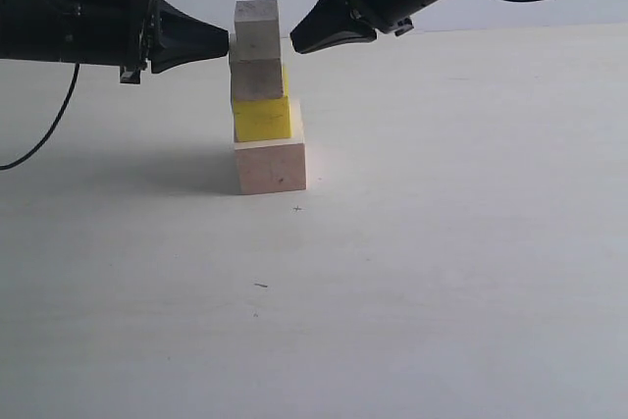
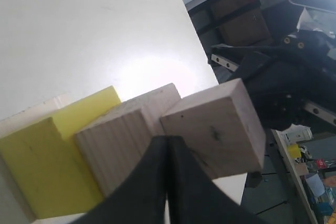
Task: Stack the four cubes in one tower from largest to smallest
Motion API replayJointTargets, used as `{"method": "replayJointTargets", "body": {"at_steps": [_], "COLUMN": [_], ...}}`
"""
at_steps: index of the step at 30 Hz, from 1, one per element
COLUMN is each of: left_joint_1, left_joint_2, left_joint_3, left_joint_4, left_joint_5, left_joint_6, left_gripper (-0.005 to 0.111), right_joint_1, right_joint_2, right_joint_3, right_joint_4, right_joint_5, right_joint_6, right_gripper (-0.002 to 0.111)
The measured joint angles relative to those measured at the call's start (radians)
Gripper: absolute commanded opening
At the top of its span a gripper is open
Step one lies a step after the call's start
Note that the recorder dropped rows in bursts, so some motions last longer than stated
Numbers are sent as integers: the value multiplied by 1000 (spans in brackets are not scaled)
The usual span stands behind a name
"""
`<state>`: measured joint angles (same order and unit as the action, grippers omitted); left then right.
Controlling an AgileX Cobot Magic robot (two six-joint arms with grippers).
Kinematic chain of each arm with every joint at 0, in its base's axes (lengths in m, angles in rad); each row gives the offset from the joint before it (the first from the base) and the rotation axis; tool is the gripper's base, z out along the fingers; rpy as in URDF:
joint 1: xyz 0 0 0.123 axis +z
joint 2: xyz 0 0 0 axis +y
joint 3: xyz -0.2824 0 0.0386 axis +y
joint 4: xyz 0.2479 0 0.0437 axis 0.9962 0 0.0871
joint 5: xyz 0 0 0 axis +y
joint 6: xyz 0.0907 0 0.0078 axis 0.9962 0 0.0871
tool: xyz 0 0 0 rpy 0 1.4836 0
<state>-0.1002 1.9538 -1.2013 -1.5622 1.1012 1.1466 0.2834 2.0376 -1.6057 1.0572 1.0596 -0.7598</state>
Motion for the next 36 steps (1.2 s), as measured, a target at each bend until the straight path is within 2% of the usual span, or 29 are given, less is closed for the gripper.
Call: {"method": "replayJointTargets", "body": {"at_steps": [36], "left_joint_1": [0], "left_joint_2": [-17], "left_joint_3": [0], "left_joint_4": [-28], "left_joint_5": [34], "left_joint_6": [-2], "left_gripper": [0], "right_joint_1": [0], "right_joint_2": [-18], "right_joint_3": [0], "right_joint_4": [83], "right_joint_5": [45], "right_joint_6": [-47], "right_gripper": [0]}}
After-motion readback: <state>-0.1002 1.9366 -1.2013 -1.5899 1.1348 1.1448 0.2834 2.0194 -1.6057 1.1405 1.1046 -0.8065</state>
